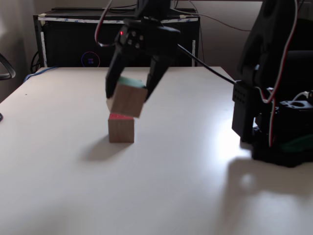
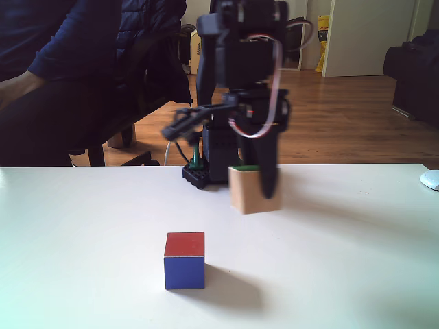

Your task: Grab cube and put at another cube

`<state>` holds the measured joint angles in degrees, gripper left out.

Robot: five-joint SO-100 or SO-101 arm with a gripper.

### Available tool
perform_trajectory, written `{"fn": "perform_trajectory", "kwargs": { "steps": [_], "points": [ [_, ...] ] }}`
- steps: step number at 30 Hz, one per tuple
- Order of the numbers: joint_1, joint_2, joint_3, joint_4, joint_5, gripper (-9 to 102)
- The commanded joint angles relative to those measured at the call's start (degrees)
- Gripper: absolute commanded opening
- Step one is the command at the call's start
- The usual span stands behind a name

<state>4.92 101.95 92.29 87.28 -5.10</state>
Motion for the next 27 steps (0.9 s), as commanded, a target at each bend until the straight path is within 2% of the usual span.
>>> {"fn": "perform_trajectory", "kwargs": {
  "steps": [1, 15, 27],
  "points": [
    [4.5, 2.3, -3.3, 0.7, -2.0, 4],
    [19.7, 2.6, -6.2, 3.3, -8.3, 4],
    [20.2, 0.2, -2.8, 2.1, -8.7, 4]
  ]
}}
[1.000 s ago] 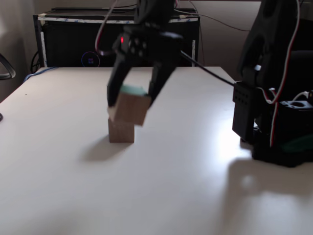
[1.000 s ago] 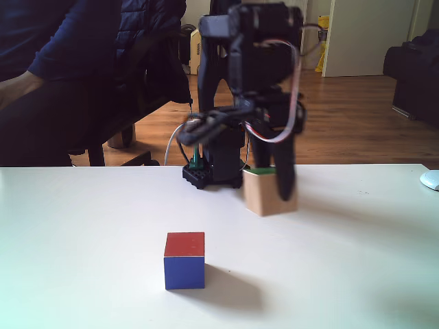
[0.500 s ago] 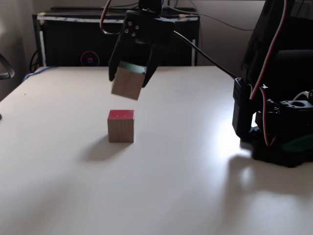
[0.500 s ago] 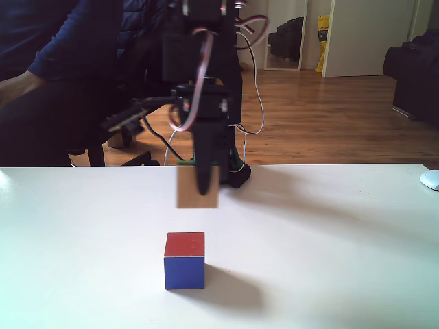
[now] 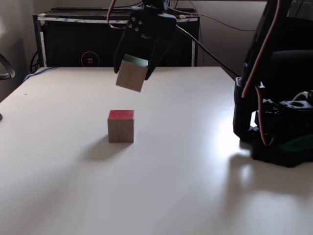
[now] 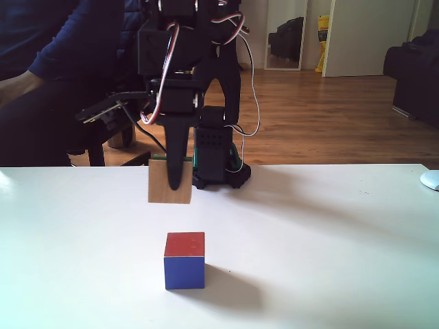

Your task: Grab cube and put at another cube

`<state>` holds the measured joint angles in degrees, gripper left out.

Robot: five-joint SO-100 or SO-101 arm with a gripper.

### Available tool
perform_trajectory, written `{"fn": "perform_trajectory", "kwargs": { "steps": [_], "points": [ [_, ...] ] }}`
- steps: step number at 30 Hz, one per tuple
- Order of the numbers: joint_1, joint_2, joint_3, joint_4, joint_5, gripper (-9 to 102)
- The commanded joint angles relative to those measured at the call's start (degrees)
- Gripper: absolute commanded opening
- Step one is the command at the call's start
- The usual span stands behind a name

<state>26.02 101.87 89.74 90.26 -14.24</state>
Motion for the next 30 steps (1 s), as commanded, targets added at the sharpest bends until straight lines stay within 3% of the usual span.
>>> {"fn": "perform_trajectory", "kwargs": {
  "steps": [1, 30],
  "points": [
    [-1.1, -0.1, -0.2, -1.0, 0.7, 4],
    [-5.7, -10.9, -3.0, -4.8, 4.7, 4]
  ]
}}
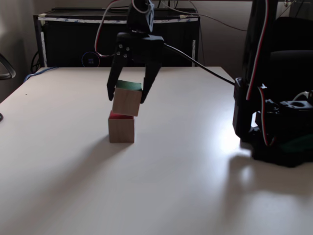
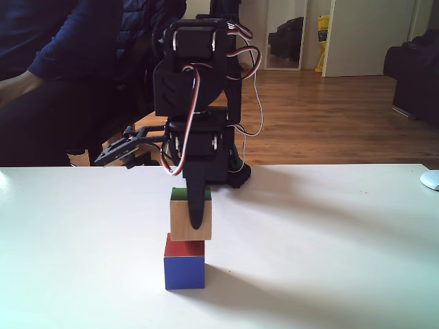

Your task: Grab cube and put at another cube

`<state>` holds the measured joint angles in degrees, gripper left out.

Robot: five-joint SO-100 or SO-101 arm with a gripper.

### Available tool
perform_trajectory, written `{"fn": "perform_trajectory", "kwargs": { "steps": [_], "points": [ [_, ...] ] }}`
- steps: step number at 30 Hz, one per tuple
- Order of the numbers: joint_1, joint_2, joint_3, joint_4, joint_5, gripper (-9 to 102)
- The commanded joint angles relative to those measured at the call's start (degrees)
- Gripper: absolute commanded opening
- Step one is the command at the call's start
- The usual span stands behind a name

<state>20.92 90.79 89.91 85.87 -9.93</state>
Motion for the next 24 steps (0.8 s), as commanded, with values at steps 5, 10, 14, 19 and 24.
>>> {"fn": "perform_trajectory", "kwargs": {
  "steps": [5, 10, 14, 19, 24],
  "points": [
    [-0.5, -1.5, -4.6, -0.4, 1.1, 4],
    [-0.1, -4.0, -6.5, -0.4, 1.1, 4],
    [0.4, -5.7, -7.7, -0.4, 1.1, 4],
    [1.0, -6.8, -8.8, -0.4, 1.0, 5],
    [1.1, -7.1, -9.0, 0.0, 0.6, 15]
  ]
}}
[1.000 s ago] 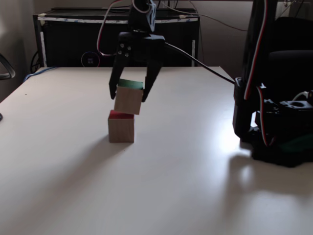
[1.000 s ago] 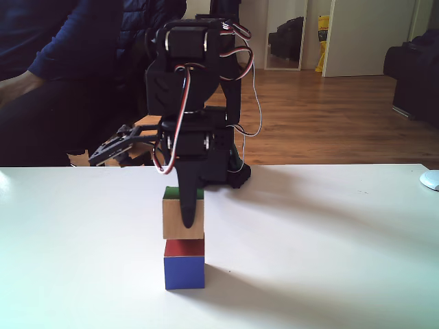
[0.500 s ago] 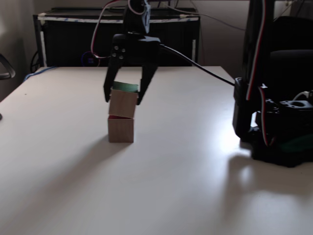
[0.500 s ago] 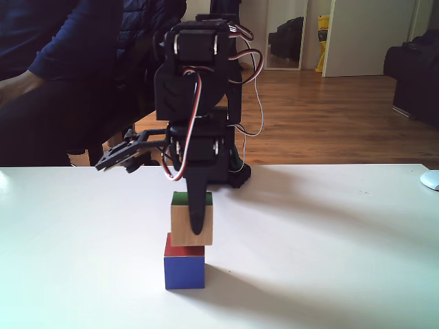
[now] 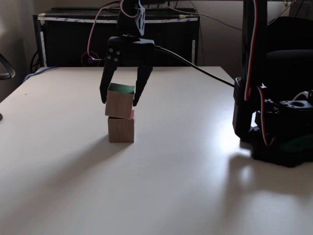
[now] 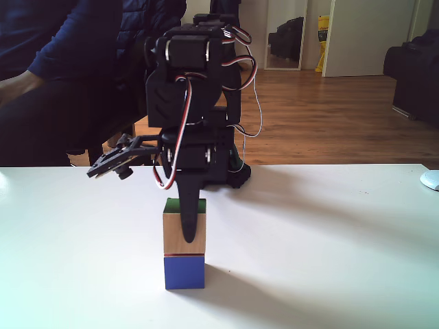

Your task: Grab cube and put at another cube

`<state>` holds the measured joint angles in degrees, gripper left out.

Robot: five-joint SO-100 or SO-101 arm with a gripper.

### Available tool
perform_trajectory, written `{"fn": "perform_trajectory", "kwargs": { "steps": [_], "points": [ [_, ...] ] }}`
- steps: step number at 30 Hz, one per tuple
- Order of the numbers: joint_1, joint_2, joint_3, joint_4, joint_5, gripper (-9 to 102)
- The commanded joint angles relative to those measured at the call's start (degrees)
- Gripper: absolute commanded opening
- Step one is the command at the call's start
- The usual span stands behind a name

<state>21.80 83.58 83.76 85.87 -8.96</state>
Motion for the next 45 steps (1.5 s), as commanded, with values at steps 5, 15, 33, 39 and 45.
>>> {"fn": "perform_trajectory", "kwargs": {
  "steps": [5, 15, 33, 39, 45],
  "points": [
    [0.3, -0.4, -2.9, 1.1, -0.6, 25],
    [0.0, -0.3, -3.3, 4.0, -1.0, 40],
    [-3.4, 47.5, 11.1, 4.3, -3.9, 31],
    [-5.5, 67.5, 27.1, -3.7, -5.9, 1],
    [-7.5, 102.0, 58.4, -16.3, -8.3, 1]
  ]
}}
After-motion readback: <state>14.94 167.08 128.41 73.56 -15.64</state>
